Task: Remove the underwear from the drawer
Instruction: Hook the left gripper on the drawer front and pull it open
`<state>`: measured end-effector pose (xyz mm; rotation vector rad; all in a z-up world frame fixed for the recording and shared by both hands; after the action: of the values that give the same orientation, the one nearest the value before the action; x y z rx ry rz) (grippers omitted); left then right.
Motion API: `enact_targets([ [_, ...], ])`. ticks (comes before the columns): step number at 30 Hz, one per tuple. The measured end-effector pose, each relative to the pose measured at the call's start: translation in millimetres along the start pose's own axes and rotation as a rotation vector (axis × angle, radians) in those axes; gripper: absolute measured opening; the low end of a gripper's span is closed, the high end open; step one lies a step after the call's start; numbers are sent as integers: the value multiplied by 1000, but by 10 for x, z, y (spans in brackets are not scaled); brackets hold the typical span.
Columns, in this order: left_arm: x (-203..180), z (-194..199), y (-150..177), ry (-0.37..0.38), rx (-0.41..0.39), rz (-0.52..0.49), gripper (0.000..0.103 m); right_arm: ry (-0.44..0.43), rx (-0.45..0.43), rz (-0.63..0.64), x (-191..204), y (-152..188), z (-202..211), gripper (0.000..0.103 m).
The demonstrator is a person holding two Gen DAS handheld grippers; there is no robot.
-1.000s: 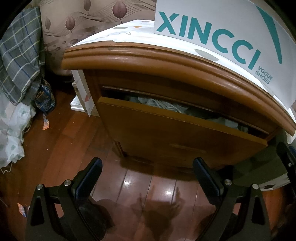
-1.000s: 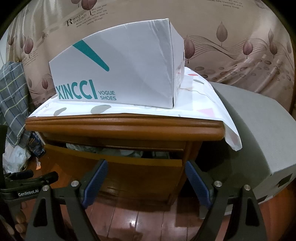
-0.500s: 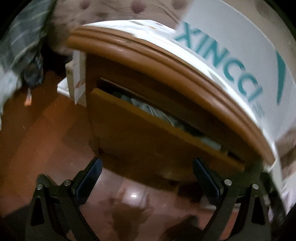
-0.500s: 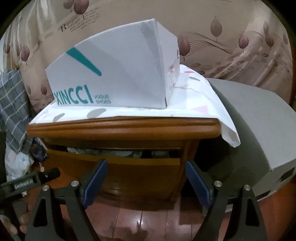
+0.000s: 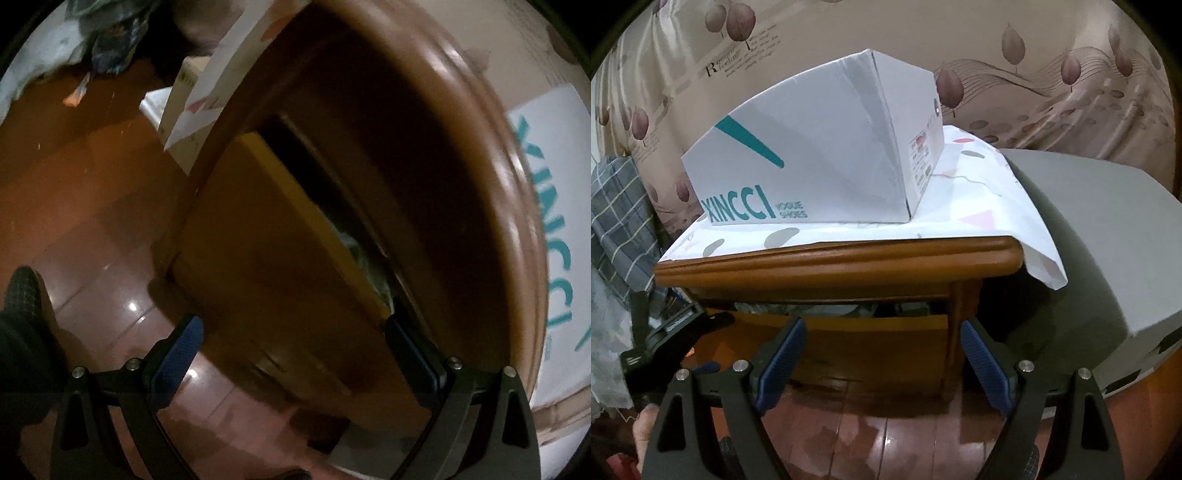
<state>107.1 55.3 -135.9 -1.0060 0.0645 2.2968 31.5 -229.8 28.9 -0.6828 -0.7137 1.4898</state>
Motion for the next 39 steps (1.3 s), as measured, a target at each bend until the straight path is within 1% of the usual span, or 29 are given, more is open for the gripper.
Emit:
enact_targets([
  [3,6,-68,-42,31,5,30,98,-1,8,15,31,9,-4,88],
  [7,3,-162,-104,46,6,60,103,-15,11,18,61,12,5,88],
  [12,67,-236,-101,73,21,114,103,-9,11,38,74,1,21,88],
  [16,85,-238,-97,62,17,129,103,-15,6,39,79,-7,55,88],
  [18,83,-238,-93,60,17,119,103,-15,1,41,83,-17,69,88],
  [20,116,-234,-67,57,31,151,103,-2,-1,51,89,-18,70,88],
  [21,131,-234,-81,49,25,154,103,5,-1,60,95,-19,70,88],
  [24,190,-127,-41,26,-4,113,103,25,-7,89,117,-40,70,88],
  [27,276,-46,20,15,14,112,103,9,-15,92,153,-65,89,88],
  [30,275,-19,21,-32,8,90,103,10,-22,102,170,-81,104,88],
  [32,249,-68,-28,-76,11,96,98,6,-22,99,173,-75,108,88],
  [34,223,-149,-72,-89,30,106,99,7,-22,96,166,-66,111,88],
  [35,206,-185,-97,-93,33,105,101,7,-19,96,162,-61,110,88],
  [36,212,-210,-104,-105,34,102,101,4,-20,94,160,-61,106,88],
  [38,295,-272,-99,-131,40,102,103,7,-16,90,150,-59,91,88],
  [39,323,-308,-82,-75,59,119,103,6,-13,87,147,-59,83,88],
])
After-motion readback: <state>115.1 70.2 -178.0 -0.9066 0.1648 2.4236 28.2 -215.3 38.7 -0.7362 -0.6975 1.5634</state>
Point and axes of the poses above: each gripper's, at about its wrist camera, not at the fingertips, and z roughly against the way its jaws point, x to its left, y to its underside, the point moved 9 cm from there along -z, roughly the way its jaws point, and after that the axes turned 10 degrees about z, right-handed, at the moved point
